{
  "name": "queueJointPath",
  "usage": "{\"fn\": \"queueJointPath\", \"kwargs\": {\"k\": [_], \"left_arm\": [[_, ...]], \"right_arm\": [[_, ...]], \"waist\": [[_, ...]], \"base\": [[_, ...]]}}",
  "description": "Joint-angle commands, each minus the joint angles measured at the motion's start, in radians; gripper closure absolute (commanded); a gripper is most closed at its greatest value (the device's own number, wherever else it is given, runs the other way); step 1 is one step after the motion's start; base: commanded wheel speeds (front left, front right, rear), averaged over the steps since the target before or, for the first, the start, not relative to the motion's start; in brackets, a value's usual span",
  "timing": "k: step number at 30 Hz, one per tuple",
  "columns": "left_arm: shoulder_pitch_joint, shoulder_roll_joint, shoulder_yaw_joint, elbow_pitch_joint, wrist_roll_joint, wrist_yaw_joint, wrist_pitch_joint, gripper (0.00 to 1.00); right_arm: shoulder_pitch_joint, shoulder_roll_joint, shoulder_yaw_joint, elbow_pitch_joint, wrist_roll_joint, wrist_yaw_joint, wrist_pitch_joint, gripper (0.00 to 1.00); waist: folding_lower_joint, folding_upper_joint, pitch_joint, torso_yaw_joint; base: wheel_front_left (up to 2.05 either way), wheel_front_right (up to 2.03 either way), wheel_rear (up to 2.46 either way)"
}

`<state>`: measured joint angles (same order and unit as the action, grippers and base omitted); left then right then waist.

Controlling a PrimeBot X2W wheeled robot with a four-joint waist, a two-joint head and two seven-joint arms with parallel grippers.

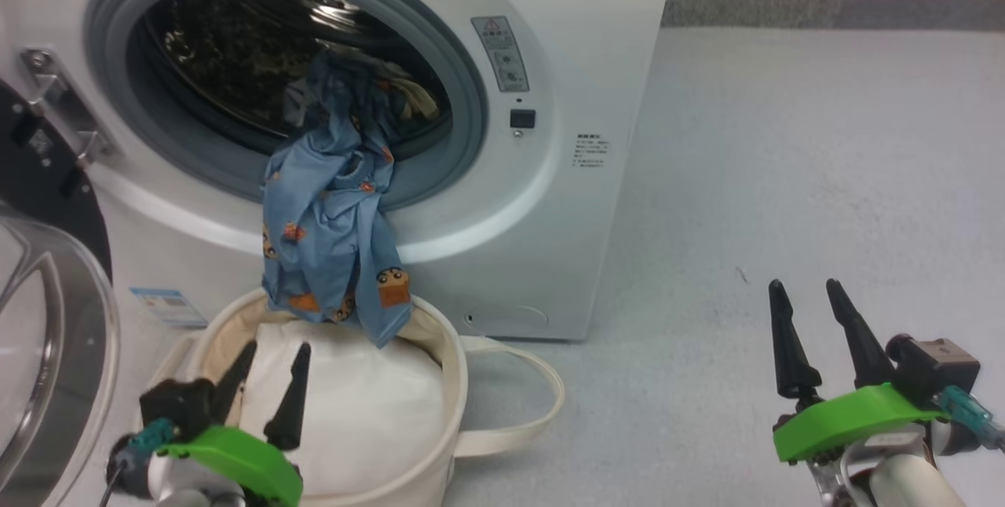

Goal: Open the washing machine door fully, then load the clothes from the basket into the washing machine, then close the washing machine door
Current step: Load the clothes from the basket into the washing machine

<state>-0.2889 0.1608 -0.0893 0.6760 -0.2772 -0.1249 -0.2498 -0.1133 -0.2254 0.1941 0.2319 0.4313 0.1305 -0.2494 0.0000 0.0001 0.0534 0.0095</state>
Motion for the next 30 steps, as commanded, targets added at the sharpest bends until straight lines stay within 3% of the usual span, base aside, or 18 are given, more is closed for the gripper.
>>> {"fn": "queueJointPath", "kwargs": {"k": [1, 7, 12, 30], "left_arm": [[-0.061, 0.032, 0.020, 0.011, -0.019, -0.006, -0.012, 0.00], [-0.168, 0.043, -0.071, 0.243, -0.094, -0.006, -0.008, 0.00], [-0.277, 0.054, -0.144, 0.359, -0.158, -0.006, -0.008, 0.00], [-0.511, 0.152, -0.309, 0.487, -0.327, -0.006, -0.011, 0.00]], "right_arm": [[-0.018, -0.015, 0.018, -0.037, -0.004, 0.000, -0.012, 0.00], [-0.042, -0.025, 0.010, -0.050, -0.019, 0.000, -0.012, 0.00], [-0.066, -0.026, 0.003, -0.078, -0.040, 0.000, -0.012, 0.00], [-0.121, 0.016, -0.056, -0.164, -0.109, 0.000, -0.012, 0.00]], "waist": [[0.0000, -0.0001, 0.023, -0.013], [0.0000, -0.0001, 0.101, -0.041], [0.0000, -0.0001, 0.188, -0.071], [0.0000, -0.0001, 0.423, -0.150]], "base": [[0.00, 0.00, 0.00], [0.00, 0.00, 0.00], [0.00, 0.00, 0.00], [0.00, 0.00, 0.00]]}}
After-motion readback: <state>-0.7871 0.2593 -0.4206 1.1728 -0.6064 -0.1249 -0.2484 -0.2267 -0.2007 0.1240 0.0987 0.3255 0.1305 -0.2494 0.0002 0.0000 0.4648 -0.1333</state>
